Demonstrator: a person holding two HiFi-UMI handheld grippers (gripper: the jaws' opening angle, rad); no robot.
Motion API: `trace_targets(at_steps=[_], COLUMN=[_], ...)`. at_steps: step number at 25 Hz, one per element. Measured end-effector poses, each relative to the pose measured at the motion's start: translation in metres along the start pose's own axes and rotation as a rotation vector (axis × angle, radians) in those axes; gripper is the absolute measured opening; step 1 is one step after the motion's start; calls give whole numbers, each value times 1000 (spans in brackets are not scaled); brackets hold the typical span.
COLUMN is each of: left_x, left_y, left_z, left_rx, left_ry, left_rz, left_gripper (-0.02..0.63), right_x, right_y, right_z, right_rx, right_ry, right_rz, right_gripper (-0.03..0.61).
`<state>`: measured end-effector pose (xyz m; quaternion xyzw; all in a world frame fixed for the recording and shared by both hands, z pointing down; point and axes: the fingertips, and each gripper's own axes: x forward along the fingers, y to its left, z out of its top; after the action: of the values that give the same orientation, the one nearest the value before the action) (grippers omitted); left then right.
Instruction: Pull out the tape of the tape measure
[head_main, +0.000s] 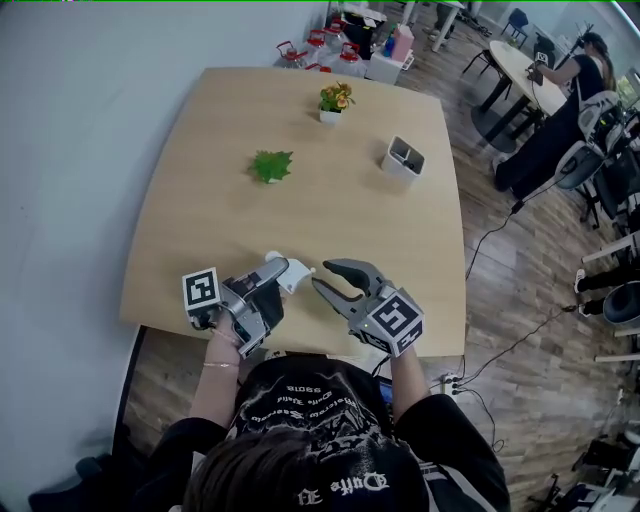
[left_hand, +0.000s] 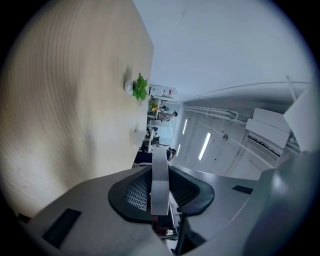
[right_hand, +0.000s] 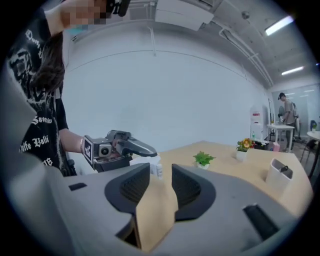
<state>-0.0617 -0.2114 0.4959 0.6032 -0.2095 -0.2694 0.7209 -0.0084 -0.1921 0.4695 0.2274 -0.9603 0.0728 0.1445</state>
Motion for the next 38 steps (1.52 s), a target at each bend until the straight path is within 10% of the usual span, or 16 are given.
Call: trace_targets(at_steps=[15, 38], left_x=[-7, -8], left_y=[5, 23], left_z=[-12, 16], left_rx=[-23, -48], left_ry=[78, -101], left_rz=[13, 39], left_gripper=[95, 95], right_x=[3, -9], right_y=[27, -33], right_z=[-12, -29], right_rx=[26, 133], right_ry=[3, -31], right_rz=[144, -232], right_gripper=[38, 37])
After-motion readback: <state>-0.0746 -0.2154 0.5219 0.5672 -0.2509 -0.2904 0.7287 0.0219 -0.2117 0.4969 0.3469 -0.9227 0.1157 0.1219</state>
